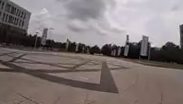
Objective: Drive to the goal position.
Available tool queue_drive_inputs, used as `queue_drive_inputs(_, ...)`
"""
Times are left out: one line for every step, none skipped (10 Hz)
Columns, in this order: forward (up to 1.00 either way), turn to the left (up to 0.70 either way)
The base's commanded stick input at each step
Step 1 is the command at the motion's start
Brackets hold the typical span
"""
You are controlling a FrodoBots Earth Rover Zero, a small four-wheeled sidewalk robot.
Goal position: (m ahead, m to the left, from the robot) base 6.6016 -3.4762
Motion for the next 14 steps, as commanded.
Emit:
queue_drive_inputs(0.7, 0.01)
queue_drive_inputs(0.7, 0.01)
queue_drive_inputs(0.7, 0.01)
queue_drive_inputs(0.7, 0.01)
queue_drive_inputs(0.7, 0.01)
queue_drive_inputs(0.7, 0.01)
queue_drive_inputs(0.7, 0.01)
queue_drive_inputs(0.7, 0.01)
queue_drive_inputs(0.7, 0.01)
queue_drive_inputs(0.7, 0.01)
queue_drive_inputs(0.7, 0.01)
queue_drive_inputs(0.7, 0.01)
queue_drive_inputs(0.7, 0.01)
queue_drive_inputs(0.7, 0.01)
